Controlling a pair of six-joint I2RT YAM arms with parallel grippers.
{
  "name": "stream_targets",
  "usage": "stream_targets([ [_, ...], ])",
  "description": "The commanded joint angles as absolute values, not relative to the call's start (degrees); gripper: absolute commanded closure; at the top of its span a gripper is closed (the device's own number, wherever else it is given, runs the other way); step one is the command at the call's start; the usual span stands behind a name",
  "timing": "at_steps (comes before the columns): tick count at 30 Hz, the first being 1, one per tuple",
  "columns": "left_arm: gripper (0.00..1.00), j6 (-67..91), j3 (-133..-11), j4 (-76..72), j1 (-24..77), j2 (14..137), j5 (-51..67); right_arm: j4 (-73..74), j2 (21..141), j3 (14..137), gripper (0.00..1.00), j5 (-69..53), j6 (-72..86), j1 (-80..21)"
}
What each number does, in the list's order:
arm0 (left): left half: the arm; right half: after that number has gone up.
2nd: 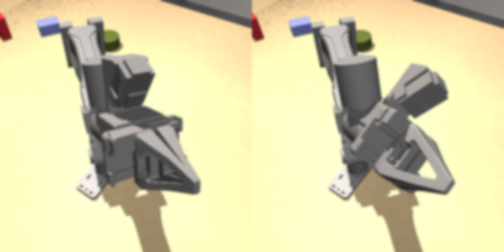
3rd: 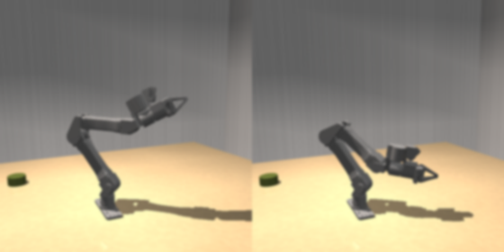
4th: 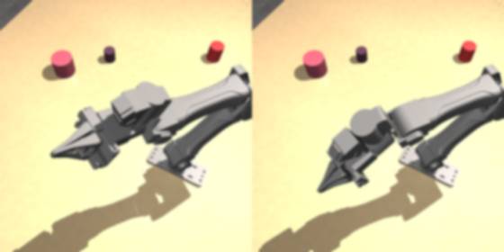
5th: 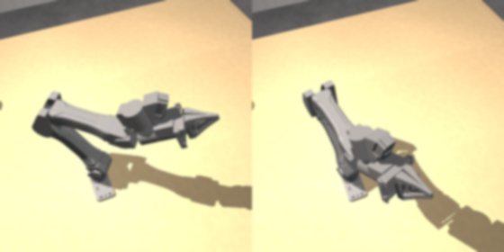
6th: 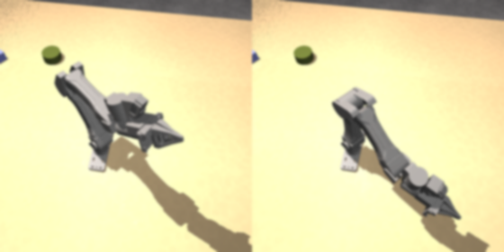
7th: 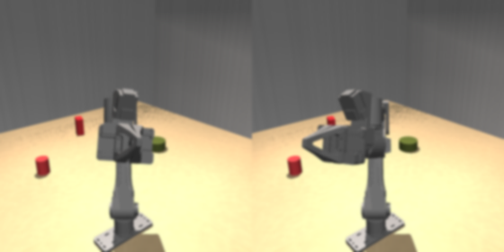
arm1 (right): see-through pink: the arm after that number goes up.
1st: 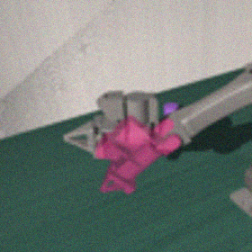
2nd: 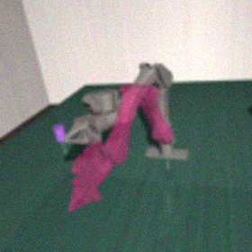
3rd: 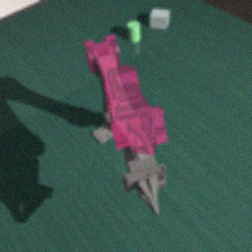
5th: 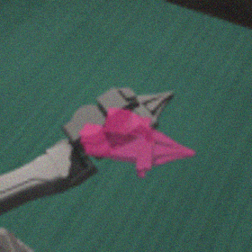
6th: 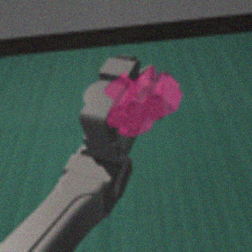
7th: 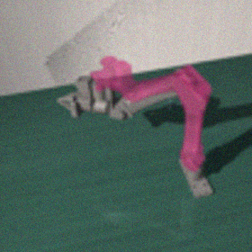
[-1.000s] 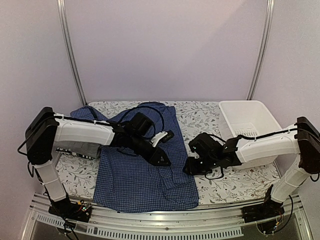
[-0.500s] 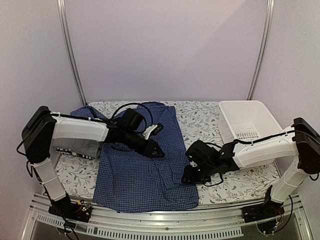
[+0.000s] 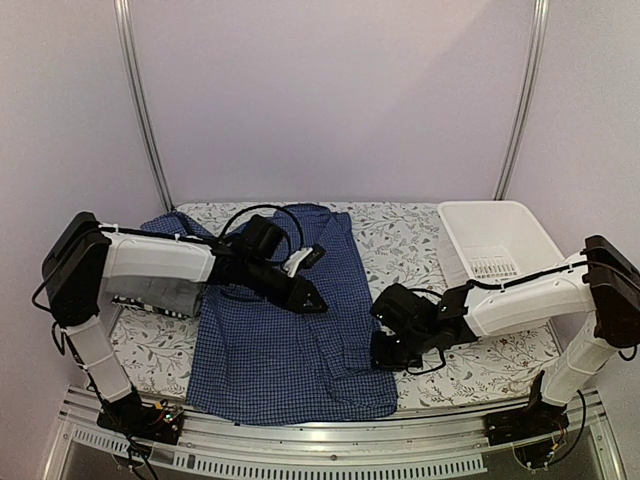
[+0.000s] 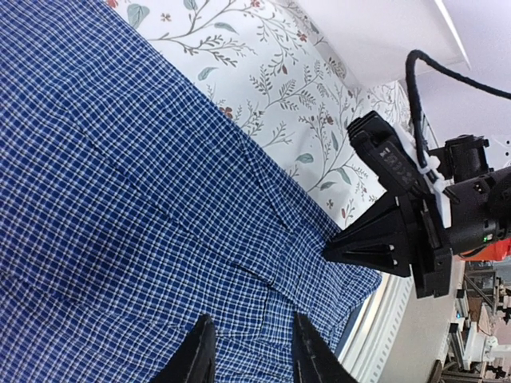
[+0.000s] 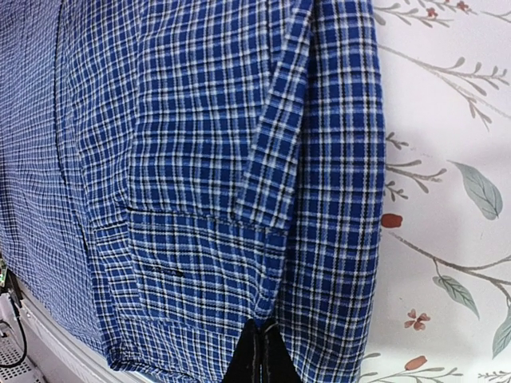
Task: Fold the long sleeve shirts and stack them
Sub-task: Smooth out the 1/3-folded shirt sleeve, then move the right arm to the center of the board with the 1/3-folded shirt.
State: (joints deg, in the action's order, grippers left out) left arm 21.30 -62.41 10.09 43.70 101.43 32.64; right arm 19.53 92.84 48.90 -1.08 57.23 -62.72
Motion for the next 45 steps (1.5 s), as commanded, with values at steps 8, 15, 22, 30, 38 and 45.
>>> stream_targets([
  [8,0.67,21.6,-61.6,8.8,42.5,99.6,33.7,23.5,90.0,48.7,1.0,-0.3,60.1,-64.9],
  [15,0.67,21.7,-61.5,8.7,42.3,100.1,33.8,23.7,90.1,48.7,1.0,-0.3,60.6,-65.5],
  [22,0.68,24.0,-61.8,8.5,41.3,100.0,31.2,25.8,88.4,50.3,0.56,5.5,60.0,-65.4],
  [30,0.68,29.5,-61.5,7.5,37.4,99.2,25.9,23.5,92.3,60.3,0.57,9.6,53.1,-61.9],
  [38,0.69,29.2,-57.8,9.8,32.2,93.0,24.3,11.4,104.8,69.7,0.63,5.2,44.9,-56.2],
  [45,0.68,28.0,-55.4,12.6,30.2,87.4,24.3,5.9,114.6,75.9,0.66,3.6,42.5,-52.5],
])
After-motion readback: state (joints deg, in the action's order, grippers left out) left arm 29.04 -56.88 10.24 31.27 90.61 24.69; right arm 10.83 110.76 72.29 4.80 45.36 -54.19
